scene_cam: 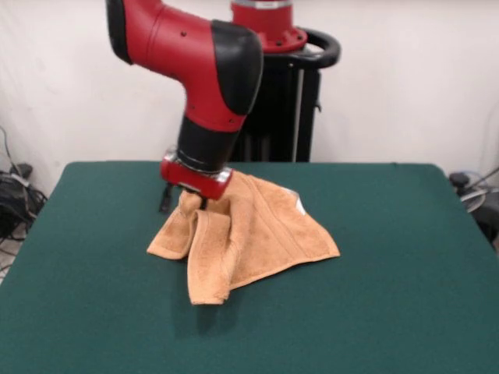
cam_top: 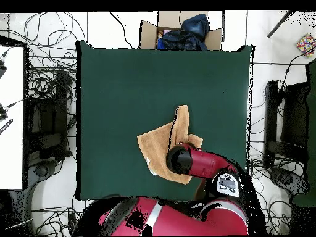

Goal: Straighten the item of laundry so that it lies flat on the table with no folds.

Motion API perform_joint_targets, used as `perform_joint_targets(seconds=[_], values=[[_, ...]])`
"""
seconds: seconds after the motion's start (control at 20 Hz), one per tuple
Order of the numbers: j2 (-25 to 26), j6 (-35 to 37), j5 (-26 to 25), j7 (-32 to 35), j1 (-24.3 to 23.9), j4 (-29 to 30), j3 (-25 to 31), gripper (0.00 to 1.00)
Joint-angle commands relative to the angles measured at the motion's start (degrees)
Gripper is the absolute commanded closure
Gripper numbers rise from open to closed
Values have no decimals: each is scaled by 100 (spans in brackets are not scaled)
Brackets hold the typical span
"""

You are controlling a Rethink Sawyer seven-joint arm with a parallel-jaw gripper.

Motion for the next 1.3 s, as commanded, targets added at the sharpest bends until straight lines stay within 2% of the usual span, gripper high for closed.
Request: perform_joint_targets(seconds=[0.05,0.2,0.35,0.75,1.0,1.3], values=[[954,-253,458,1172,213,-1156,-653,0],[1385,-470,633,1253,261,-1437,-705,0],[1644,-509,717,1065,24,-1818,-363,0],[695,1302,660,295,-367,-1789,483,0],[488,1810,566,56,-566,-1900,762,0],[252,1981,327,-368,-1098,-1944,1244,0]])
